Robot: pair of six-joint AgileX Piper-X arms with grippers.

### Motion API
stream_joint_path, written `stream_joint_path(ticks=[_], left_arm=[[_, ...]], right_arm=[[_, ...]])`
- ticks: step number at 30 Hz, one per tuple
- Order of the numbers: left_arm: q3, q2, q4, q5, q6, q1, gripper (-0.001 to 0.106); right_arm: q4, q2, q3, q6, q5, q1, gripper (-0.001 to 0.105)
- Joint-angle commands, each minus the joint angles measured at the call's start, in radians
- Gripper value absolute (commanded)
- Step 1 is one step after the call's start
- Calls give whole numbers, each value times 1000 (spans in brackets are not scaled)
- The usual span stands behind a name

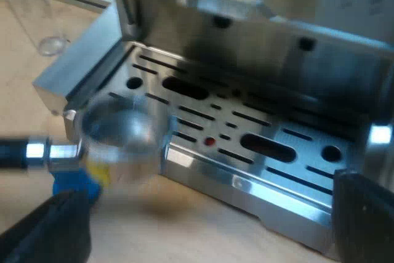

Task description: Put the handle in the coffee machine

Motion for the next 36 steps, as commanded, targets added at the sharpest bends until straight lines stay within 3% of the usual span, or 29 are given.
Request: stream_joint_path(ticks=[1,10,11,16,19,22,32,36], left_arm=[[-32,-14,-30,22,26,29,0],[-32,-14,-23,6,26,96,0],[-32,-14,-23,6,30,110,0],[-32,-14,-15,1,57,140,0],[-32,-14,-15,1,64,144,0],[-32,-14,-11,-44,81,148,0],[-32,-14,42,-100,126,148,0],[-32,-14,42,-104,125,148,0]], right_arm=[[-144,-4,72,-15,62,37,80],[-404,1,199,-15,64,42,80],[-569,1,282,-45,64,42,80],[-753,35,361,-87,59,42,80],[-854,92,373,-137,51,42,80],[-946,155,373,-173,51,42,80],[-1201,372,373,-174,51,42,80],[-1218,427,355,-174,92,56,80]])
